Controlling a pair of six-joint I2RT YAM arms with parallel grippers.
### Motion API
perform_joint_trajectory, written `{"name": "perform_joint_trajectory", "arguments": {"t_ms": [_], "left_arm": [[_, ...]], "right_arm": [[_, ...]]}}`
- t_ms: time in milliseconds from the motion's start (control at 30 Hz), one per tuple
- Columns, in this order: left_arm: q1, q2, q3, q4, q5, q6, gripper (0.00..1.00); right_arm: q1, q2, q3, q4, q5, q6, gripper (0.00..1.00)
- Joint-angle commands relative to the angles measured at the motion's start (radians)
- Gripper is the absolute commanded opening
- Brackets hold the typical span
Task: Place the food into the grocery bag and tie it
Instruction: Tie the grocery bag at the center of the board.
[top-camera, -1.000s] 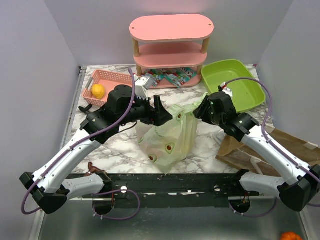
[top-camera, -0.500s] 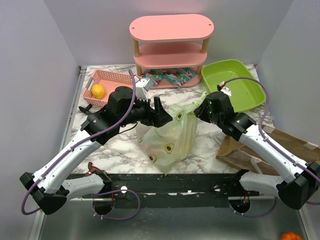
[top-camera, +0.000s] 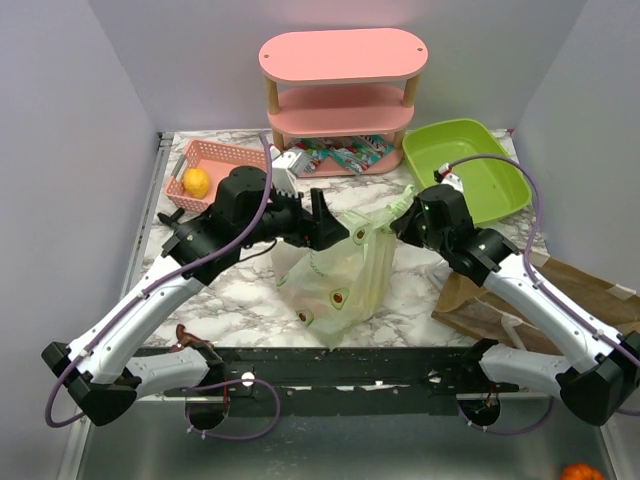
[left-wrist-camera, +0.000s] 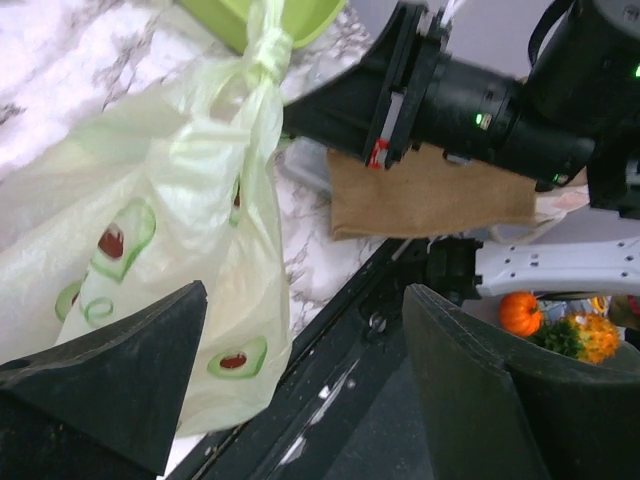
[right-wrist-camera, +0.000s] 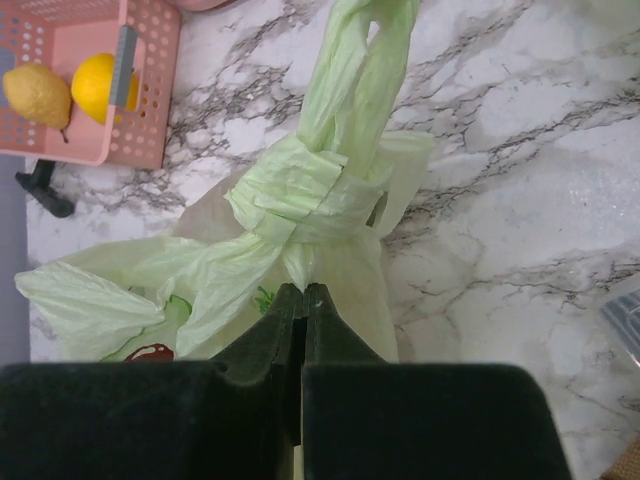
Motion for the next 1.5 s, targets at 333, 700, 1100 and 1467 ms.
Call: {"name": "perform_joint_trajectory", "arguments": {"t_ms": [333, 700, 1100, 1467], "left_arm": [[0.083, 0.488, 0.482, -0.027, 0.441, 0.236, 0.94], [0.087, 0.756, 0.714, -0.153, 0.525, 0.144, 0.93], [0.081, 0.891, 0.777, -0.194, 0.515, 0.011, 0.85], [0.061, 0.981, 0.862, -0.161, 0.518, -0.095, 0.57]], "right_arm": [[0.0, -0.2, -0.087, 0.014, -0.34, -0.248, 0.01], [0.0, -0.193, -0.074, 0.015, -0.357, -0.317, 0.01], [-0.001, -0.203, -0.081, 0.035, -0.373, -0.319, 0.01], [0.0, -0.205, -0.083, 0.035, -0.388, -0.325, 0.01]]}}
